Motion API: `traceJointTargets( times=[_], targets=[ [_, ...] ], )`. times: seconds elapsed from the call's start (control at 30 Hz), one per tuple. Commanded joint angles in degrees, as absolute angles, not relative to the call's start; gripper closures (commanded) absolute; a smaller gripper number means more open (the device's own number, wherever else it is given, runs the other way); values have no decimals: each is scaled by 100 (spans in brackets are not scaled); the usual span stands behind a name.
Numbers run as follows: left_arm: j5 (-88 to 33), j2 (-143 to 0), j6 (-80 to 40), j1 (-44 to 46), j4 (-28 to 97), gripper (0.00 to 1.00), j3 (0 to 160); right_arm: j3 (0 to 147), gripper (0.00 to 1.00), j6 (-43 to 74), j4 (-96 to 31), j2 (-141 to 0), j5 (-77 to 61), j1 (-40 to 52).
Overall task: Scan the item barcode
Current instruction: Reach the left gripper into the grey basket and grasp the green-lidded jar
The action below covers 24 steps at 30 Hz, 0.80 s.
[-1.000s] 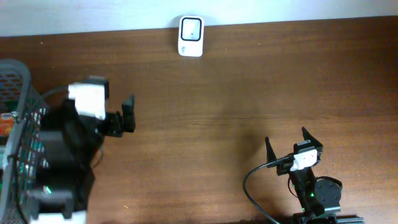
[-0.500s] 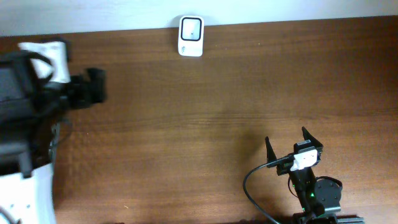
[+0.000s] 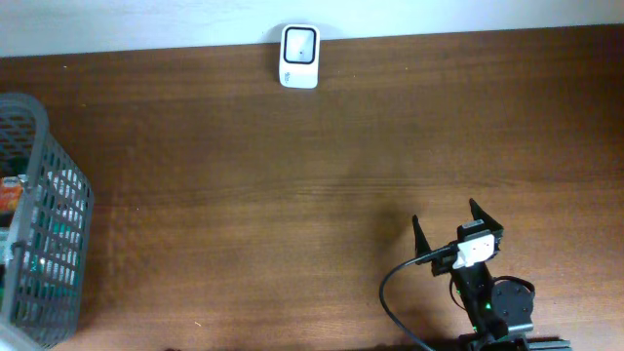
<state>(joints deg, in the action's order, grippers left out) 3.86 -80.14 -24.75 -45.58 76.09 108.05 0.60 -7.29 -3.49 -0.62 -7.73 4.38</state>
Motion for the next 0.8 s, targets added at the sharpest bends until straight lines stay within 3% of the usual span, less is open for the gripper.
traceJointTargets(
  times=[0.0, 0.17, 0.37, 0.77],
  targets=[
    [1081, -8431, -2633, -4639, 7706, 0, 10425, 32, 2, -707, -388, -21, -766, 502],
    [1103, -8799, -2606, -5260, 7520, 1, 9564, 32, 2, -705, -388, -21, -766, 502],
    [1376, -8809, -1951, -5745, 6222, 1, 7909, 32, 2, -705, -388, -21, -766, 502],
    [1750, -9671, -419, -5756, 5323, 4, 7513, 32, 2, -707, -388, -21, -766, 502]
  ],
)
